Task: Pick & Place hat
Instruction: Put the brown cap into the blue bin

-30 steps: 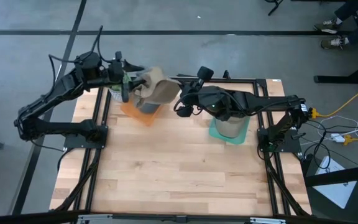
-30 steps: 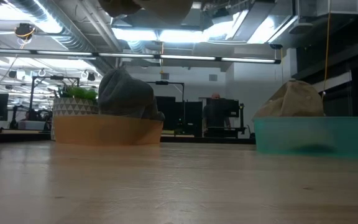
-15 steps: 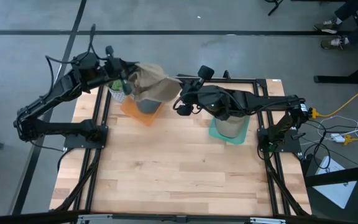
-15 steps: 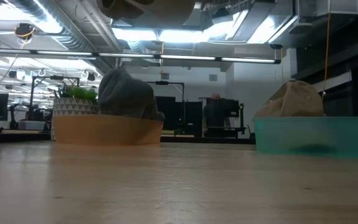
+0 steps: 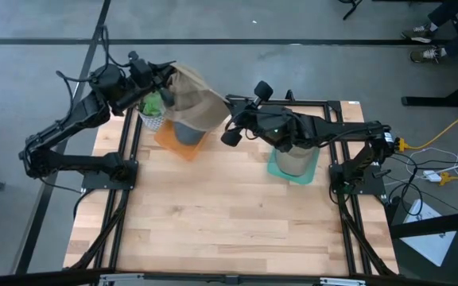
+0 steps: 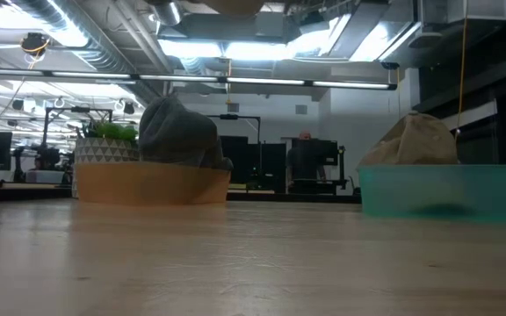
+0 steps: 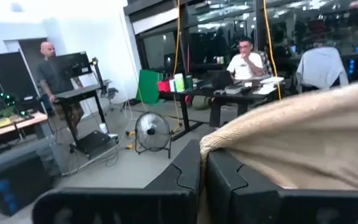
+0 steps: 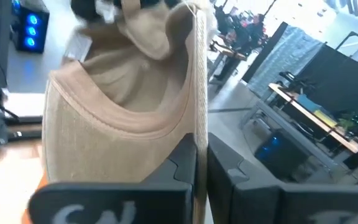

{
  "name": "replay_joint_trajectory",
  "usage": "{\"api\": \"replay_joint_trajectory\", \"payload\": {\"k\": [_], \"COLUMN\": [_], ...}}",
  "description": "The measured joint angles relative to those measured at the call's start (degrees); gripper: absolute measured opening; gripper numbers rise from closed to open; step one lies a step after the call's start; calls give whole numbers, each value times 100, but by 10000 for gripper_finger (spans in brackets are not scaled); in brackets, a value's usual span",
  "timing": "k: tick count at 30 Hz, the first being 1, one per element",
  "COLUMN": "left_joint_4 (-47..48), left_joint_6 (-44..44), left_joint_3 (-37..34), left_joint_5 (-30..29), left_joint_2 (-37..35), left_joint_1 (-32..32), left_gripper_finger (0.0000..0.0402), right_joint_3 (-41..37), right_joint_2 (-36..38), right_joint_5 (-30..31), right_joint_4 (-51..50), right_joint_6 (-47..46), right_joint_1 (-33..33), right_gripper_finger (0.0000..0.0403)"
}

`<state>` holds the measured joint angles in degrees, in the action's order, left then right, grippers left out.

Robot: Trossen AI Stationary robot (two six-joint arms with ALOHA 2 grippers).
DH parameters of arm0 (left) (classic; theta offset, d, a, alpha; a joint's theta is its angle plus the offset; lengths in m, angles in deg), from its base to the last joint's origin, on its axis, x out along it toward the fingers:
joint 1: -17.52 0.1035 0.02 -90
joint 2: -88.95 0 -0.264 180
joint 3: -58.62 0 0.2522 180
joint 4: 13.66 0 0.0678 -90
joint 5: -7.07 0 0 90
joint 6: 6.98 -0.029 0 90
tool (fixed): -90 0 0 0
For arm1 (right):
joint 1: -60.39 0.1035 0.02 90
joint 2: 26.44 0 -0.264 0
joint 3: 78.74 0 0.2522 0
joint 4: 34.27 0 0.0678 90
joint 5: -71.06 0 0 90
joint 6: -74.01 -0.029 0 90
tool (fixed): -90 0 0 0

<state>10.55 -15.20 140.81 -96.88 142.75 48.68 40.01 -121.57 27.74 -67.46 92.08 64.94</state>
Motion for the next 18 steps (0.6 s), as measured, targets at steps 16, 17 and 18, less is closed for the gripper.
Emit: {"api": "replay_joint_trajectory", "payload": {"k": [16, 17, 18], "left_joint_4": [179, 185, 189], "left_joint_6": [-1241, -1292, -1340], "left_joint_3": [2, 2, 2], "left_joint_5": [-218, -201, -179], "left_joint_2": [-117, -117, -117], "left_joint_1": [-110, -112, -112], "left_gripper_finger": [4, 4, 4], "right_joint_3": [0, 0, 0], "right_joint_2": [2, 2, 2], "right_joint_5": [-846, -1067, -1334], "right_joint_4": [-227, -244, -264], "right_joint_6": [-2319, -2498, -2688], "right_joint_1": [-213, -258, -305], "right_gripper_finger": [153, 172, 191]}}
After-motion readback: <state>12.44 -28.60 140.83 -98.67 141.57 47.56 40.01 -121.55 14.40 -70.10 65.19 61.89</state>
